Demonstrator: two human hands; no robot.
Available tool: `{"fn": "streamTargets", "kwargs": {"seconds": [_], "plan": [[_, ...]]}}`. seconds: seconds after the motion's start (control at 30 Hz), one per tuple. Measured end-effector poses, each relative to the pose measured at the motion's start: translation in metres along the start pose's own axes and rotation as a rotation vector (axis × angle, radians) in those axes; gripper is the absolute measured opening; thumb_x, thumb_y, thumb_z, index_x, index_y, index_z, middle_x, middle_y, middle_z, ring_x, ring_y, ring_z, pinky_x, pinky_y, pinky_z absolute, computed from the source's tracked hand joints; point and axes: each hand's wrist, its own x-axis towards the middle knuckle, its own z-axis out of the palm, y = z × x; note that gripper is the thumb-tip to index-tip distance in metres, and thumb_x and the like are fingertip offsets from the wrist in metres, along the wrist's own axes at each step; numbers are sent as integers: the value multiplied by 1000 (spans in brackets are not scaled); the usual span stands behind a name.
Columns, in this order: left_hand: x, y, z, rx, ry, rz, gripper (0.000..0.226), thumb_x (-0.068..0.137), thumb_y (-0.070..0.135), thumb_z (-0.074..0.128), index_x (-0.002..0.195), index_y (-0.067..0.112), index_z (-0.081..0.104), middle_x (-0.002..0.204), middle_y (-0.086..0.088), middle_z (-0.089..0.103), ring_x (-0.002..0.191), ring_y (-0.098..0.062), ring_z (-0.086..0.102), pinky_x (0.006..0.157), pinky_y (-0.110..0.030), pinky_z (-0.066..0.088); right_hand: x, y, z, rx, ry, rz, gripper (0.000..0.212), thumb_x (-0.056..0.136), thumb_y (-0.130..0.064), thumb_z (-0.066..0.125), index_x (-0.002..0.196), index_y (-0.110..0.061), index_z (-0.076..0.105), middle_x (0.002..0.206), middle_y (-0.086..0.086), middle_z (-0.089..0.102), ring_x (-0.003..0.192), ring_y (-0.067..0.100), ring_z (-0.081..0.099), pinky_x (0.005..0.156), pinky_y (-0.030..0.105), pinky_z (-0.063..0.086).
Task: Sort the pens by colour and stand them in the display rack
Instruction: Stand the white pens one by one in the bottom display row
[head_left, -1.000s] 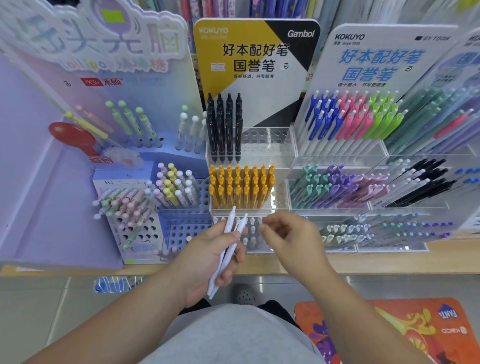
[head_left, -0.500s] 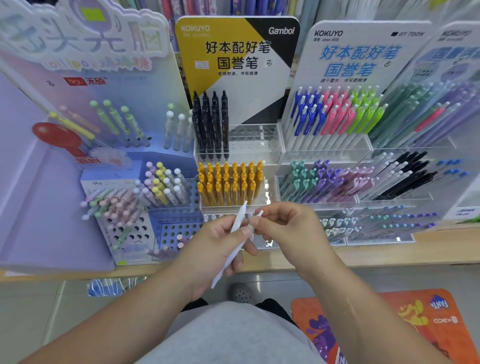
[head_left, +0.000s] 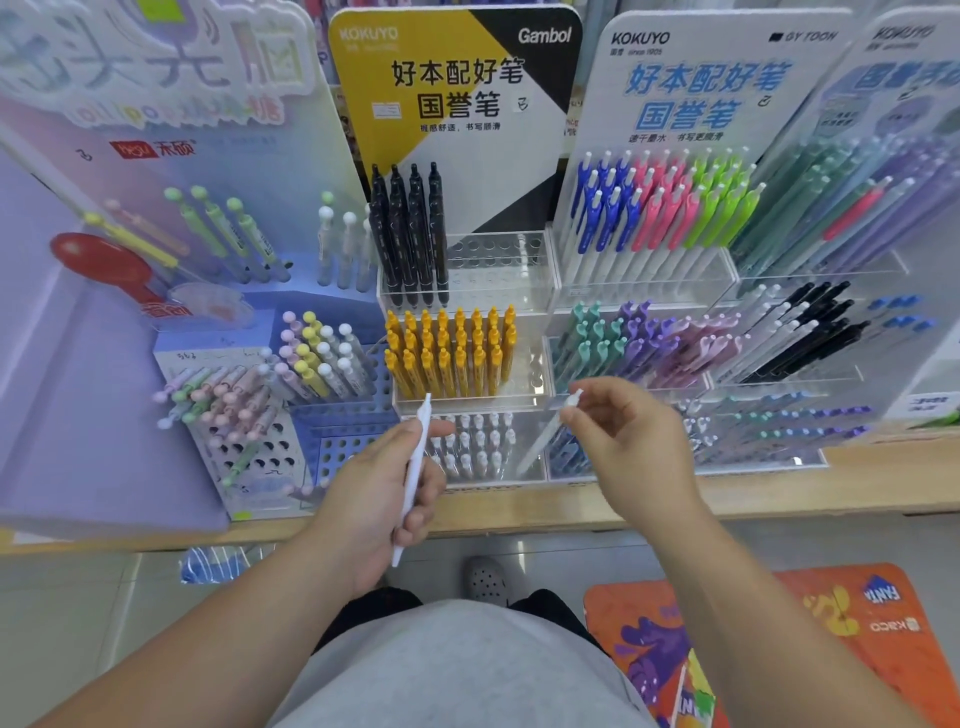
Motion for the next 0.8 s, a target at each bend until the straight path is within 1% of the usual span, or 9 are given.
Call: {"fn": "streamTargets", "kwargs": {"seconds": [0.07,0.13,0.2,0.3,0.37,0.53,0.63,0.7,0.8], "plan": [[-1,-1,2,-20,-9,12,30,105,39,39,115,21,62,59,-6,42,41,-13,29,40,-20,20,-5,7,12,-115,0,-117,20,87,-15,74,106,-21,71,89,-9,68,81,1,64,74,12,51],[-1,-1,3,-33,-3,19,27,105,37,39,112,19,59,59,-5,42,42,-13,29,41,-20,19,-8,12,20,-167,-10,-203,22,87,-13,74,108,-17,72,91,-8,67,81,2,63,75,11,50],[-1,-1,5,-32,8,26,25,105,36,39,109,20,58,59,-4,43,43,-13,30,41,-21,19,-9,16,25,-208,-37,-271,21,87,-11,73,108,-14,72,94,-5,67,80,3,63,77,13,51],[-1,-3,4,-28,13,42,24,105,36,40,108,21,58,59,-3,44,44,-14,31,40,-22,23,-9,20,31,-254,-86,-350,19,86,-8,73,104,-11,71,93,-2,67,78,8,64,76,24,55],[0,-4,4,-26,8,45,23,105,36,40,107,21,58,59,-3,44,44,-14,31,40,-23,25,-9,22,32,-270,-92,-381,19,85,-8,73,103,-11,71,92,-2,67,77,10,63,74,27,55],[-1,-5,2,-10,1,48,24,105,36,40,106,22,60,60,-3,46,45,-15,34,43,-24,28,-8,26,33,-326,-123,-451,21,84,-6,73,104,-11,70,91,-2,66,78,10,62,73,23,53],[-2,-3,2,1,-3,57,25,105,35,40,103,23,62,60,-3,47,45,-15,35,44,-25,29,-8,31,35,-383,-130,-461,25,81,-7,77,105,-12,71,92,-1,69,80,13,65,75,20,50],[-2,-1,2,15,0,66,26,105,34,40,101,24,63,61,-3,48,46,-15,36,44,-26,31,-8,34,38,-459,-144,-489,25,77,-8,81,101,-13,73,90,-1,72,82,17,66,76,23,49],[-4,0,1,53,6,78,24,104,32,44,99,24,65,66,-5,52,48,-16,39,46,-27,35,-8,35,45,-555,-174,-520,23,72,-12,84,93,-15,74,85,-4,72,84,20,63,77,27,47]]}}
